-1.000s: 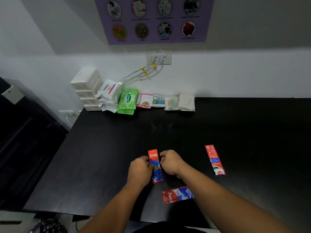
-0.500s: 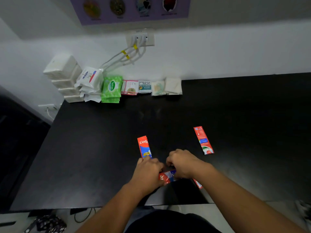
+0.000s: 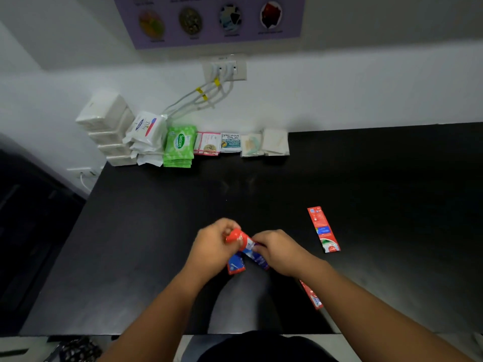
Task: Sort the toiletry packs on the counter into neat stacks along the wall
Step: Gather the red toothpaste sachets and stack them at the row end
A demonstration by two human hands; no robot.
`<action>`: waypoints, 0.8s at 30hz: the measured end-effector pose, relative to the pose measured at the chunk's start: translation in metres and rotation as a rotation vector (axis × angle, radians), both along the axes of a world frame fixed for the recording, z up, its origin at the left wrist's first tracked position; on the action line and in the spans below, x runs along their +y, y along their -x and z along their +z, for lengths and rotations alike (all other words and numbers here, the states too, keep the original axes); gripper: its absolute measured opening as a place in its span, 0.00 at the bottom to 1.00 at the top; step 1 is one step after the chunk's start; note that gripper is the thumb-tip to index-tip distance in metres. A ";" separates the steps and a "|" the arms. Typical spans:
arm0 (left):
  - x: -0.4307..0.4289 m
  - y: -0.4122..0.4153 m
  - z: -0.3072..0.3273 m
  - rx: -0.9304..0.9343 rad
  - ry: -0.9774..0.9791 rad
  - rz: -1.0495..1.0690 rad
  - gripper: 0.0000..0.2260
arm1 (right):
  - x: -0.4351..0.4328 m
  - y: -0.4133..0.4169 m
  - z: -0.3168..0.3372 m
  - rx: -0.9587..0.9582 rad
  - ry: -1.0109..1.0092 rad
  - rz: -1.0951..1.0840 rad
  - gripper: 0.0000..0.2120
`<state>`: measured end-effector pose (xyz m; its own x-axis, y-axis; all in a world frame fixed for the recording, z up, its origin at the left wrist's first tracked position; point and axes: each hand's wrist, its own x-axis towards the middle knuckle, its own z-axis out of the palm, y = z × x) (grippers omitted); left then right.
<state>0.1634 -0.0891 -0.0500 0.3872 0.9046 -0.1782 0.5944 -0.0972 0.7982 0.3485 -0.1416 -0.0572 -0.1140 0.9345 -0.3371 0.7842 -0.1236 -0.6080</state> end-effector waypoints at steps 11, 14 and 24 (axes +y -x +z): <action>0.008 0.017 0.003 -0.196 0.354 0.213 0.01 | 0.030 0.037 -0.004 0.570 0.092 -0.471 0.06; 0.011 0.017 -0.009 -0.135 0.411 0.243 0.01 | 0.036 0.039 -0.010 0.346 0.136 -0.450 0.04; 0.009 0.015 -0.033 0.042 0.357 0.298 0.10 | 0.044 0.051 -0.027 0.107 0.194 -0.389 0.12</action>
